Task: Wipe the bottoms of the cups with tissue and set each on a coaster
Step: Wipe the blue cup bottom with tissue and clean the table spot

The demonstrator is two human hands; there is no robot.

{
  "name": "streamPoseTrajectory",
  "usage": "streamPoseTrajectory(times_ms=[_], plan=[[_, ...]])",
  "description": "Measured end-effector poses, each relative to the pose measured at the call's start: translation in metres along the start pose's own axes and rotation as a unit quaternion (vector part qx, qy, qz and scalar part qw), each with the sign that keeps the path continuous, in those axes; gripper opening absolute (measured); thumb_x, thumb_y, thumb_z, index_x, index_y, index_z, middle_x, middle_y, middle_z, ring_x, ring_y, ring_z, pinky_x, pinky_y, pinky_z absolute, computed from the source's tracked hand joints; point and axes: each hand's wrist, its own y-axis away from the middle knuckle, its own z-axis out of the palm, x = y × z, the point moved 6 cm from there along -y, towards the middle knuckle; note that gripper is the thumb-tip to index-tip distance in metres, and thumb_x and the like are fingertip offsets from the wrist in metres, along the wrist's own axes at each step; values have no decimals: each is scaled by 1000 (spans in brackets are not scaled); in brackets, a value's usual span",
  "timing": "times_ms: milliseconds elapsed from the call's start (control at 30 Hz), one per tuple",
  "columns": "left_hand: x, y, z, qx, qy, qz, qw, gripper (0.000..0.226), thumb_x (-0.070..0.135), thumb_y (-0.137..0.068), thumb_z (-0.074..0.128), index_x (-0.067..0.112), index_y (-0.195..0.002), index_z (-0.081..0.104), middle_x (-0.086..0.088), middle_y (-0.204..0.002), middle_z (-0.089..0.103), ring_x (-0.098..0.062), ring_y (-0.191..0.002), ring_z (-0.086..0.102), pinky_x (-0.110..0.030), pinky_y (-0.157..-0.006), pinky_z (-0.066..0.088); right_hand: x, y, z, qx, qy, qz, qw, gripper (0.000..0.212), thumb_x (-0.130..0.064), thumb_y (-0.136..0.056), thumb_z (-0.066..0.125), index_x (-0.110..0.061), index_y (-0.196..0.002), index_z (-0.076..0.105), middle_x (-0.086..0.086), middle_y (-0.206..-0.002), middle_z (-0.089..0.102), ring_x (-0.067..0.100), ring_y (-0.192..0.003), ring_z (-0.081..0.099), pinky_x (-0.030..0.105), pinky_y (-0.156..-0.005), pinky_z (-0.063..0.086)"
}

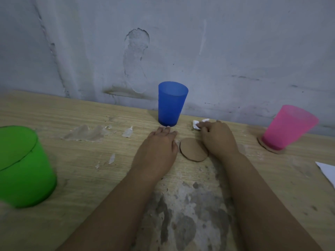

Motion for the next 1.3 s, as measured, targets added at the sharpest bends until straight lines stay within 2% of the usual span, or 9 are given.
streamPoseTrajectory(times_ms=[100,233,400,567,700,867,1033,1167,1300], plan=[[1,0,0,3,-20,7,1000,44,25,-97,36,19,-140,41,-3,-150,37,-17,-139,29,-30,-112,21,-6,1,4,-30,-38,-27,998,37,-15,-91,41,-26,-117,65,16,-118,64,32,-104,56,32,-86,41],[0,-2,3,-4,-29,9,1000,44,28,-98,34,19,-141,40,-3,-151,36,-17,-140,27,-31,-113,18,7,2,-13,49,-113,26,992,30,-19,-87,46,-19,-90,76,11,-98,73,24,-88,64,32,-76,47],[-2,-3,7,-14,-40,14,999,45,29,-99,31,19,-143,36,-3,-152,33,-17,-141,24,-31,-114,15,-4,2,5,-43,-22,-35,998,35,-25,-95,40,-28,-123,60,10,-131,58,31,-110,55,31,-87,40],[-3,-4,9,-23,-46,15,999,46,29,-100,30,18,-144,34,-3,-153,32,-18,-141,23,-31,-114,15,6,1,-7,10,-80,-1,997,32,-36,-92,46,-23,-92,74,10,-95,73,23,-84,62,28,-66,36],[-2,-4,9,-24,-43,13,999,47,31,-100,29,18,-145,33,-3,-153,31,-17,-142,22,-31,-115,14,-3,-1,4,-30,-4,-34,999,33,-31,-96,40,-23,-118,63,13,-124,62,31,-108,58,30,-83,41],[-1,-3,8,-24,-48,10,999,47,33,-100,29,17,-144,33,-4,-153,31,-18,-142,22,-33,-115,16,6,2,-11,13,-80,-11,997,31,-35,-92,49,-20,-92,76,7,-66,66,8,-57,54,16,-49,30],[-1,-5,9,-27,-51,13,998,48,33,-100,28,16,-144,33,-5,-153,31,-18,-141,22,-33,-114,16,-4,1,2,-34,-14,-41,998,32,-28,-95,44,-23,-119,64,11,-121,65,30,-99,61,27,-79,40],[-1,-4,8,-24,-53,13,998,47,33,-100,29,16,-143,35,-5,-152,32,-19,-141,24,-34,-114,17,1,3,-4,-18,-79,-34,996,32,-42,-92,47,-26,-98,74,3,-78,73,10,-68,58,20,-56,35],[-1,-4,7,-20,-50,12,998,47,33,-100,29,16,-143,35,-5,-152,33,-18,-141,24,-33,-114,17,4,-4,-2,-9,7,-25,1000,32,-33,-94,43,-21,-110,68,12,-115,68,27,-94,63,28,-72,39]])
